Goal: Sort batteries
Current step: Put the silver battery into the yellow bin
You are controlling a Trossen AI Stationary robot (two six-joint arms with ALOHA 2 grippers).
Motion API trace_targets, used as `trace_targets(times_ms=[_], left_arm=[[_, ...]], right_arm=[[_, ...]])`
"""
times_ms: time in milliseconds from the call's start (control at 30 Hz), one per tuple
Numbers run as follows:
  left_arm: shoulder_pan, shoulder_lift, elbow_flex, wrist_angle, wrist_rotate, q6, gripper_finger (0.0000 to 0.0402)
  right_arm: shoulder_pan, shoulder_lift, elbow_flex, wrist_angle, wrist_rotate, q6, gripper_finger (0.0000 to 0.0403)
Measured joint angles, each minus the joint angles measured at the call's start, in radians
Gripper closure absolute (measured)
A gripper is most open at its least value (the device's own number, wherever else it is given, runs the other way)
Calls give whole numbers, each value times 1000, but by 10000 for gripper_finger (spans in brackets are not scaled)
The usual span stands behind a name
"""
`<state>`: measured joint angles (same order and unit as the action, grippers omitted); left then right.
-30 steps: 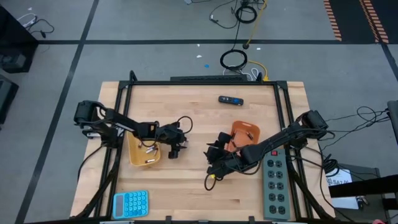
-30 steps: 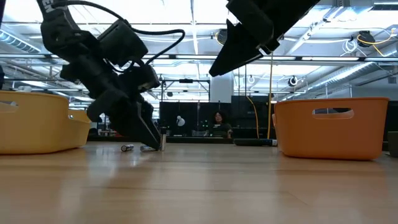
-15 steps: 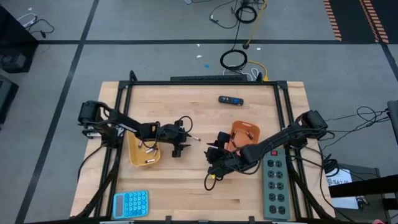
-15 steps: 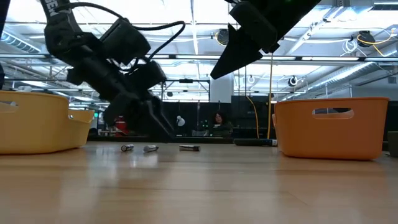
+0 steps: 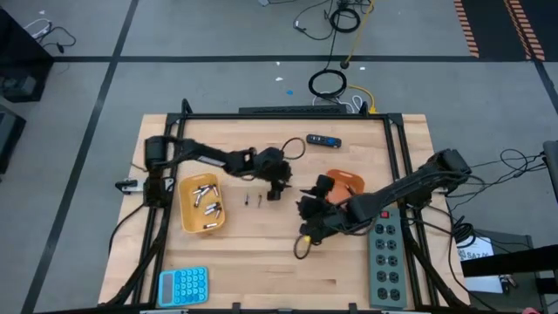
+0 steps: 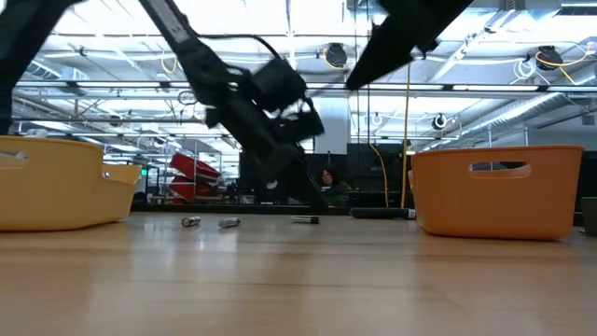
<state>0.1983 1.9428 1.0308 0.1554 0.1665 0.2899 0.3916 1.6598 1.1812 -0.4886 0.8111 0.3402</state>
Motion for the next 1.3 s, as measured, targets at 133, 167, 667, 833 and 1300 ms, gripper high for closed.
trace_targets(times_ms=[133,167,667,833,1300], left_arm=[[54,76,71,-90,27,17,183],[64,83,83,-106,37,30,183],[75,84,82,-132,43,84,187],[74,82,83,-179,33,118,244],[55,69,83,-294,-31,150,375]], right_arm=[[40,-71,-17,-56,32,56,229],[49,-87,-29,-61,31,69,229],[69,-139,-175,47,59,175,229],[69,-139,-199,126,54,166,229],[75,-139,-223,186,52,165,229]])
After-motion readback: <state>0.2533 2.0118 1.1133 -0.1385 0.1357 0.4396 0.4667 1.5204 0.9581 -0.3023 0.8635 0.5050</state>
